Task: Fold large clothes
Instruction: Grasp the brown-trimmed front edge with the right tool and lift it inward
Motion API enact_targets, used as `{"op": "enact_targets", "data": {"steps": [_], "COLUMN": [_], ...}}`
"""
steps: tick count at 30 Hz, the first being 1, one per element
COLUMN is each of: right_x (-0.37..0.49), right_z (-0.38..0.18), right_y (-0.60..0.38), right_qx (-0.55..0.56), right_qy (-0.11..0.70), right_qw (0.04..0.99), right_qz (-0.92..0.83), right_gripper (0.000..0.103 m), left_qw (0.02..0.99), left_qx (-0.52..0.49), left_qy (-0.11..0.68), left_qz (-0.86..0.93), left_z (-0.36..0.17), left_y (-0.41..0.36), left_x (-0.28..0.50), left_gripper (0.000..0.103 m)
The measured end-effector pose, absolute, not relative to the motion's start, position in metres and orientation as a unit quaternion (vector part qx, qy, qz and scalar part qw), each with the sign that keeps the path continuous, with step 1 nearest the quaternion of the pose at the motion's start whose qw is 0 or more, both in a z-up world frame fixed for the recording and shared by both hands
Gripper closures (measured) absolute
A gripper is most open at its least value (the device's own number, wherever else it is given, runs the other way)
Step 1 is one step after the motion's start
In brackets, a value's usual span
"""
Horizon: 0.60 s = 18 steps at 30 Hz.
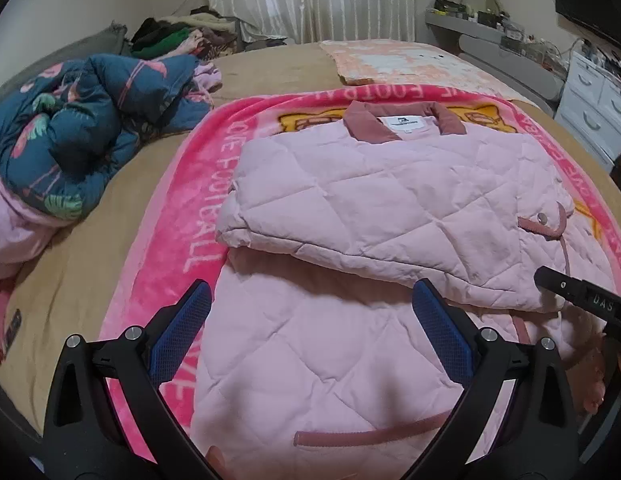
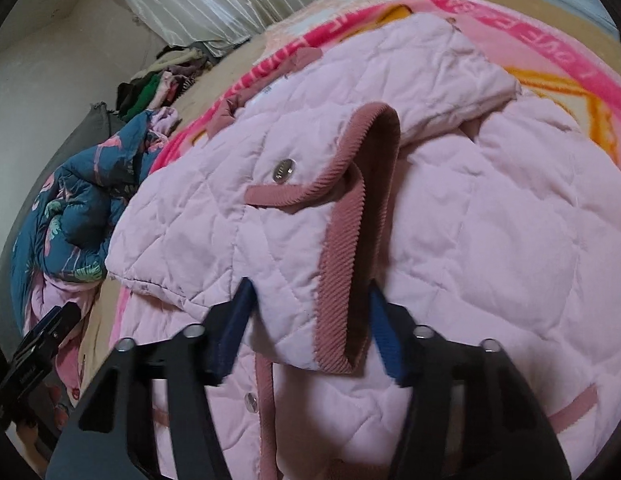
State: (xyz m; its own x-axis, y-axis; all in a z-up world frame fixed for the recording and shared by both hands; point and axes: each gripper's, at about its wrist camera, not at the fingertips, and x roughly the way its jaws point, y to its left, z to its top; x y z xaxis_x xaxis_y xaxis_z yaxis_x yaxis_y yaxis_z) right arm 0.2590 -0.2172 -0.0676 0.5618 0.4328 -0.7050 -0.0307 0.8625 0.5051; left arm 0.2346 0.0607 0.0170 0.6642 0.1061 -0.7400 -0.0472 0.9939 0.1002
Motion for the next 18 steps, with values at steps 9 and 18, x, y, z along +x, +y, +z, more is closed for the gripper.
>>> {"op": "enact_targets", "data": {"steps": [9,18], "right_x": [0.267,0.323], "right_z": [-0.004,0.108], "right_y": [-0.204,-0.214], "right_qx": [0.119,0.023], "right_qy": [0.384,0.283], "right_qw": [0.893,0.932], "right_qz": [0.204,0.226], "right_gripper": [0.089,0.092], "left_qw": [0.908,0.91], "left_qx": [0.006,-0.074], "left_qy": [0.417,0.407], "left_qz": [0.033,0.022], "left_z": [0.013,0.029], "left_y": [0.067,0.08], "left_x": [0.247,0.277], "left_gripper": [0.009,0.009]}}
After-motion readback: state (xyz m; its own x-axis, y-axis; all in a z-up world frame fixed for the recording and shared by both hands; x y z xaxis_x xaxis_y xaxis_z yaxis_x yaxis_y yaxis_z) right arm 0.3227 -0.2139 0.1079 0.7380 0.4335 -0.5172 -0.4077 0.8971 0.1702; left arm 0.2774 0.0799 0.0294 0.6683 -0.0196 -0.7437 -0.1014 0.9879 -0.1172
